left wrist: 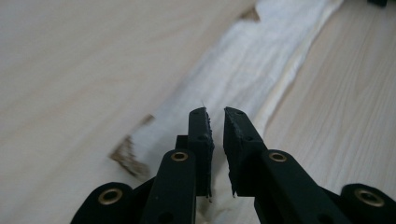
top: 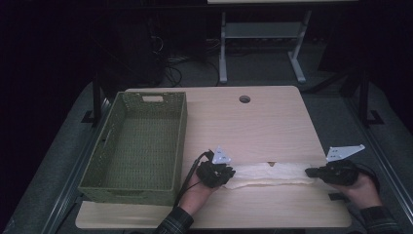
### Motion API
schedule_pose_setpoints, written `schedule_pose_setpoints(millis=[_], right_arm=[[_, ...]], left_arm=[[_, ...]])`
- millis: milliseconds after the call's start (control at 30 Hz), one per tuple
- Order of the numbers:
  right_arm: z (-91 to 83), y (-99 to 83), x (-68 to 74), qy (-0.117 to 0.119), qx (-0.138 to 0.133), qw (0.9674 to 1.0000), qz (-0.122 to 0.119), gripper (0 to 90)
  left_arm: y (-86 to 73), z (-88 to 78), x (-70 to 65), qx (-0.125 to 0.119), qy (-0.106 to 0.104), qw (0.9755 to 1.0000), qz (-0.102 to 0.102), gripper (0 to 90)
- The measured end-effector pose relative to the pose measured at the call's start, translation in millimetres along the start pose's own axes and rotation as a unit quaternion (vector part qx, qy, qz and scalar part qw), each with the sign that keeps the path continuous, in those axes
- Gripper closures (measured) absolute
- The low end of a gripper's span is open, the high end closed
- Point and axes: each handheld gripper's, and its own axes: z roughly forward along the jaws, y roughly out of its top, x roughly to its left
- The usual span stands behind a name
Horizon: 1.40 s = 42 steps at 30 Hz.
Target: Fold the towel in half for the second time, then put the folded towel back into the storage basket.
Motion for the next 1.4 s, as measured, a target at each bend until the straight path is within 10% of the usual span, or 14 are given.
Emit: schedule_pose_setpoints(millis=[133,367,867,1400], right_arm=[[5.1,-3.8,0.6,0.008,0.021,0.9997,0.0,88.1],[7.5,-3.0,0.7,0.008,0.029,0.9995,-0.007,89.3],[16.9,7.6,-2.4,-0.009,0.037,0.9993,-0.008,89.6],[46.0,44.6,-22.3,-0.039,0.037,0.9986,0.0,89.6]], left_arm=[[-7.3,13.0,-4.5,0.046,-0.008,0.9988,0.013,81.7],[-10.8,8.6,-3.0,0.057,0.013,0.9979,0.03,82.4],[-7.4,-1.6,4.6,0.003,0.014,0.9998,0.015,39.8],[-8.5,-1.2,13.9,-0.017,0.021,0.9995,0.014,34.7]])
